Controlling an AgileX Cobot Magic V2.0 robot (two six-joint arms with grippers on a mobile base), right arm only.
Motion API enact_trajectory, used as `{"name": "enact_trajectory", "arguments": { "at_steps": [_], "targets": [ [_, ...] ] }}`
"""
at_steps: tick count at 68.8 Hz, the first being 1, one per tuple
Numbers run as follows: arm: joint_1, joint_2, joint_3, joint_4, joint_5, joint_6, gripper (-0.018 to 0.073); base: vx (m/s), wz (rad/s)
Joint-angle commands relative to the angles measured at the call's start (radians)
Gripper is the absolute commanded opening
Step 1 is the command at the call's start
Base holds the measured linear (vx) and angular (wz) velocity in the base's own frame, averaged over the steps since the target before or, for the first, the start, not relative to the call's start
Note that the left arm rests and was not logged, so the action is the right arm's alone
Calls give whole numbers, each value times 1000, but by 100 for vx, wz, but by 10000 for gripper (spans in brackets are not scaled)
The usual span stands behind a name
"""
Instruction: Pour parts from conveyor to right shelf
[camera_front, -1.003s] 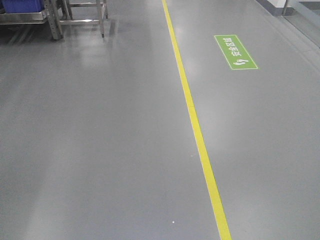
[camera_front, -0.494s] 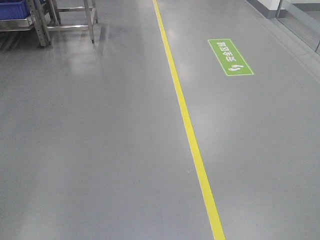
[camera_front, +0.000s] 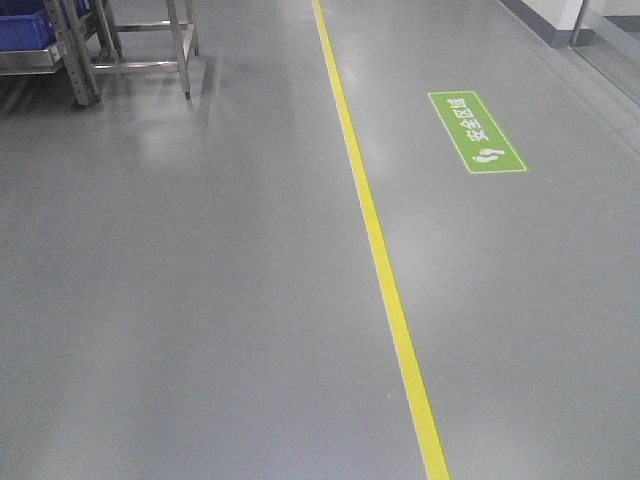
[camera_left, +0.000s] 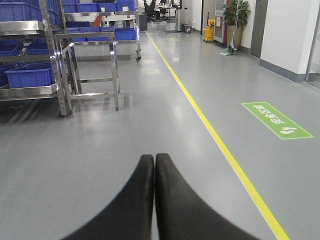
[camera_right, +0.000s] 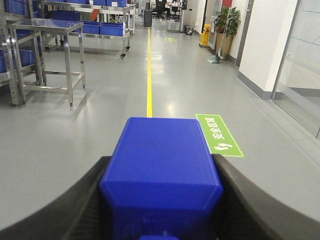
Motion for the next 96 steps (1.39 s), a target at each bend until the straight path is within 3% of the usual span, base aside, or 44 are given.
{"name": "enact_trajectory", "arguments": {
  "at_steps": [1,96],
  "targets": [
    [-3,9,-28,-2,-86,-7,-6,45,1],
    [-3,9,-28,-2,-85,-7,-6,57,-1]
  ]
}}
